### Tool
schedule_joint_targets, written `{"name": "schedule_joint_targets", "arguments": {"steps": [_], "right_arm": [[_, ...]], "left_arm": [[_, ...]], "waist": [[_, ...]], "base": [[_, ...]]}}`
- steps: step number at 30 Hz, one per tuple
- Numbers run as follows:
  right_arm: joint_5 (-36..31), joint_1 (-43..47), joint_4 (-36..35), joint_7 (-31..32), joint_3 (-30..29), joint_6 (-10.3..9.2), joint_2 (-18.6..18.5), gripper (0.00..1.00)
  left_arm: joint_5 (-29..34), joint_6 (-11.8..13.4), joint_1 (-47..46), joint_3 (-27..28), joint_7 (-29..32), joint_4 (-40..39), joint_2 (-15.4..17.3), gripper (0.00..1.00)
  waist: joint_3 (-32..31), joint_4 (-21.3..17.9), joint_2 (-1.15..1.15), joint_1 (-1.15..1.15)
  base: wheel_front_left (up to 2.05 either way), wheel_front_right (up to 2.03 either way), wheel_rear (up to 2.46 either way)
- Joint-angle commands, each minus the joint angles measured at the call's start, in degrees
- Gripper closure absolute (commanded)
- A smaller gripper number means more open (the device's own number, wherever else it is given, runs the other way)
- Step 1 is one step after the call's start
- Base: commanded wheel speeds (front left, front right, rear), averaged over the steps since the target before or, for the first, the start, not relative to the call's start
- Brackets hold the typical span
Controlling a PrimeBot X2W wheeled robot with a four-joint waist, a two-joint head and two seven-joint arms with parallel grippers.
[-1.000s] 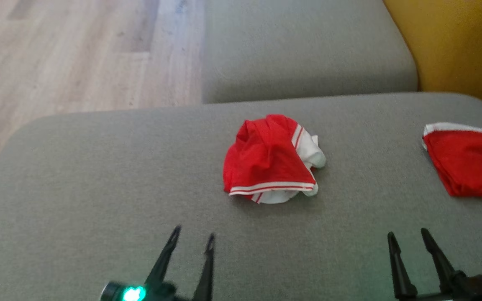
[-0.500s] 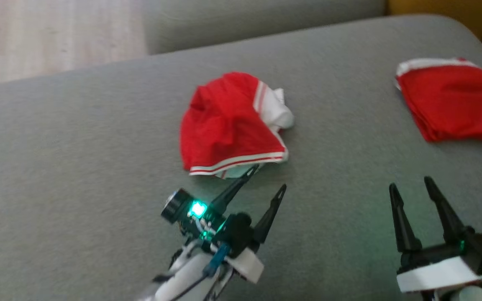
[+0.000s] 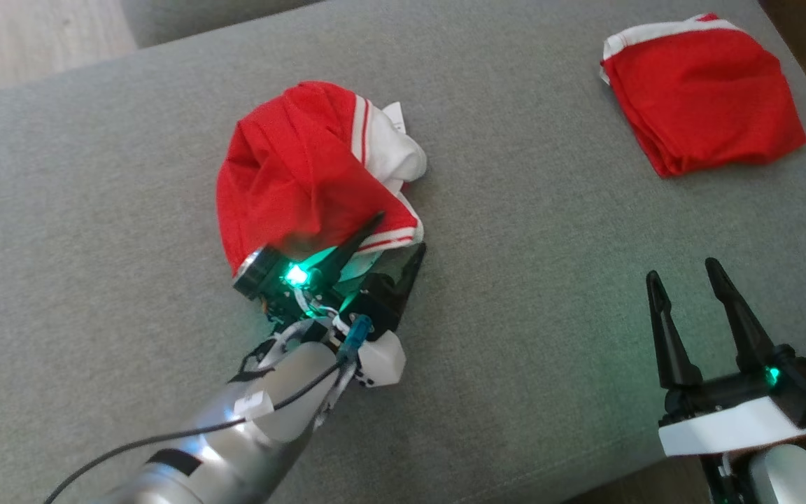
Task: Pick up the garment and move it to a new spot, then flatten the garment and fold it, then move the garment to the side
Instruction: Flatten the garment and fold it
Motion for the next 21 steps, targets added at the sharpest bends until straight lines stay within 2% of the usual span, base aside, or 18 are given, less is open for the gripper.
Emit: {"name": "schedule_joint_targets", "arguments": {"steps": [1,7,8,9,10,11,17,21], "right_arm": [[0.6,-1.3,-1.4,-0.2,1.2,0.37,-1.4,0.00],[1.4,-1.9,-1.2,-0.2,1.6,0.37,-1.7,0.00],[1.5,-2.0,-1.1,-0.2,1.6,0.37,-1.8,0.00],[1.6,-2.1,-1.1,-0.2,1.6,0.37,-1.8,0.00],[1.6,-2.2,-1.1,-0.2,1.6,0.37,-1.8,0.00],[1.7,-2.2,-1.0,-0.2,1.6,0.37,-1.8,0.00],[1.5,-1.6,-0.4,-0.2,1.5,0.37,-1.2,0.00],[1.0,-1.1,-0.1,-0.2,1.5,0.37,-0.3,0.00]], "left_arm": [[-1.3,0.4,-2.9,0.0,-0.2,0.9,0.1,0.00],[-3.4,1.5,-5.5,-2.7,-0.3,4.7,0.1,0.00],[-3.8,2.0,-5.9,-3.0,-0.3,5.1,0.1,0.05],[-4.3,2.4,-6.2,-3.3,-0.3,5.2,0.1,0.49],[-4.7,2.8,-6.5,-3.5,-0.3,5.1,0.1,0.69],[-5.1,3.2,-6.6,-3.7,-0.3,4.8,0.1,1.00],[-7.3,2.8,-7.3,-4.1,-0.3,1.4,0.1,1.00],[-8.2,0.8,-9.9,-3.3,-0.3,-3.0,0.1,1.00]], "waist": [[1.1,-0.9,0.00,-0.01],[1.8,-1.6,0.00,-0.01],[1.9,-1.7,0.00,-0.01],[1.9,-1.7,0.00,-0.01],[1.9,-1.8,0.00,-0.01],[1.9,-1.8,0.00,-0.01],[-0.1,-1.5,0.00,-0.01],[-2.7,-1.1,0.00,-0.01]], "base": [[0.00,0.00,0.00],[0.00,0.00,0.00],[0.00,0.00,0.00],[0.00,0.00,0.00],[0.00,0.00,0.00],[0.00,0.00,0.00],[0.00,0.00,0.00],[0.00,0.00,0.00]]}}
